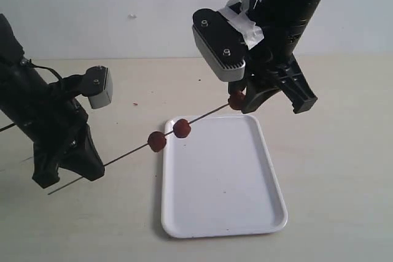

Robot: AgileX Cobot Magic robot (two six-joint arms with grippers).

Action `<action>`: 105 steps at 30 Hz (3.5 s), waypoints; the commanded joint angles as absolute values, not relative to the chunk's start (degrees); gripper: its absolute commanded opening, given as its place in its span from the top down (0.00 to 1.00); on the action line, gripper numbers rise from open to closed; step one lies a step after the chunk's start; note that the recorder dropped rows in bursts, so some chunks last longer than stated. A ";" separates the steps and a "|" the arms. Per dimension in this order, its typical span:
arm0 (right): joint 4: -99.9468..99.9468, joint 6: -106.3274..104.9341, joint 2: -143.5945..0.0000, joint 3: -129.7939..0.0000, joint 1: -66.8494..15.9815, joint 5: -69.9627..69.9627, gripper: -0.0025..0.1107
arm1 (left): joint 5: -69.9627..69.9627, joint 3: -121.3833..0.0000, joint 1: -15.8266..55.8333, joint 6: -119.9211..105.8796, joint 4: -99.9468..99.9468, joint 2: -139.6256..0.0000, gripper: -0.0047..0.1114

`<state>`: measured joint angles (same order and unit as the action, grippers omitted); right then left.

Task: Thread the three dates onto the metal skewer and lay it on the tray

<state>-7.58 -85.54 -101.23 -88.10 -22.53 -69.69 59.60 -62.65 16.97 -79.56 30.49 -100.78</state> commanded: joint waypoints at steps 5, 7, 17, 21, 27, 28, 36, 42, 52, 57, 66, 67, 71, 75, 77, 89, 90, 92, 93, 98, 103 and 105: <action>-6.53 -85.45 -100.72 -87.83 -22.62 -69.96 0.65 | 62.74 -62.82 17.27 -84.02 34.61 -100.69 0.96; -6.65 -85.45 -100.72 -87.83 -22.62 -69.96 0.65 | 62.73 -62.82 17.27 -84.28 34.61 -100.69 0.96; -10.16 -85.45 -100.72 -87.83 -22.62 -69.96 0.65 | 60.54 -62.82 17.27 -79.32 34.61 -100.69 0.96; -10.84 -85.36 -100.72 -87.83 -22.62 -69.96 0.65 | 60.54 -62.82 17.27 -79.33 34.88 -100.69 0.96; -13.18 -85.36 -100.72 -87.83 -22.62 -69.96 0.65 | 59.91 -62.82 17.27 -79.33 35.33 -100.69 0.96; -13.18 -85.36 -100.72 -87.83 -22.62 -69.96 0.65 | 59.80 -62.82 17.27 -79.33 35.86 -100.69 0.96; -14.68 -85.36 -100.83 -87.83 -22.62 -69.96 0.65 | 57.04 -62.82 17.27 -79.68 39.85 -100.69 0.96; -15.72 -85.36 -100.83 -87.83 -22.62 -69.86 0.65 | 56.14 -62.82 17.27 -80.26 39.96 -100.69 0.96; -20.84 -85.84 -96.51 -87.95 -22.62 -63.06 0.65 | 56.02 -62.82 17.27 -80.90 39.96 -100.69 0.96; -22.33 -82.97 -92.38 -87.95 -22.62 -56.78 0.65 | 55.58 -62.82 17.27 -81.08 39.96 -100.69 0.96; -5.18 -49.90 -87.62 -87.95 -22.62 -57.87 0.65 | 56.19 -62.82 17.27 -87.19 47.97 -100.69 0.96; -2.17 -45.10 -86.98 -87.95 -22.62 -58.36 0.65 | 56.89 -62.82 17.27 -88.88 49.99 -100.69 0.96; 9.51 -26.18 -83.68 -87.95 -22.33 -58.94 0.65 | 58.38 -62.82 17.27 -92.59 55.11 -100.69 0.96; 21.93 -4.95 -80.42 -87.95 -21.98 -60.90 0.65 | 59.01 -62.82 17.27 -92.71 54.68 -100.69 0.96; 25.06 8.22 -79.25 -87.95 -21.98 -62.44 0.65 | 59.26 -62.82 17.27 -93.24 54.42 -100.69 0.96; 26.05 11.51 -78.09 -87.95 -21.98 -64.13 0.65 | 61.60 -62.82 17.27 -94.23 52.64 -100.69 0.96; 25.63 9.77 -78.21 -87.83 -21.98 -64.13 0.65 | 61.60 -62.82 17.27 -94.23 52.37 -100.69 0.96; 25.22 7.04 -78.61 -87.83 -21.98 -64.79 0.65 | 61.60 -62.82 17.27 -94.23 51.77 -100.69 0.96; 24.77 6.66 -78.85 -87.83 -21.98 -64.92 0.65 | 61.22 -62.82 17.27 -94.23 51.49 -100.69 0.96; 18.76 -2.31 -81.12 -87.83 -21.98 -68.59 0.65 | 59.70 -62.82 17.27 -93.88 50.90 -100.69 0.96; 16.61 -4.09 -84.63 -87.83 -21.98 -69.96 0.65 | 59.28 -62.82 17.27 -93.88 49.96 -100.69 0.96; 16.61 -2.76 -86.26 -87.83 -21.98 -69.96 0.66 | 59.28 -62.82 17.27 -93.88 49.69 -100.69 0.96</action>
<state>16.98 -3.34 -84.26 -88.10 -22.22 -69.77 59.37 -62.65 16.97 -94.01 49.63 -100.78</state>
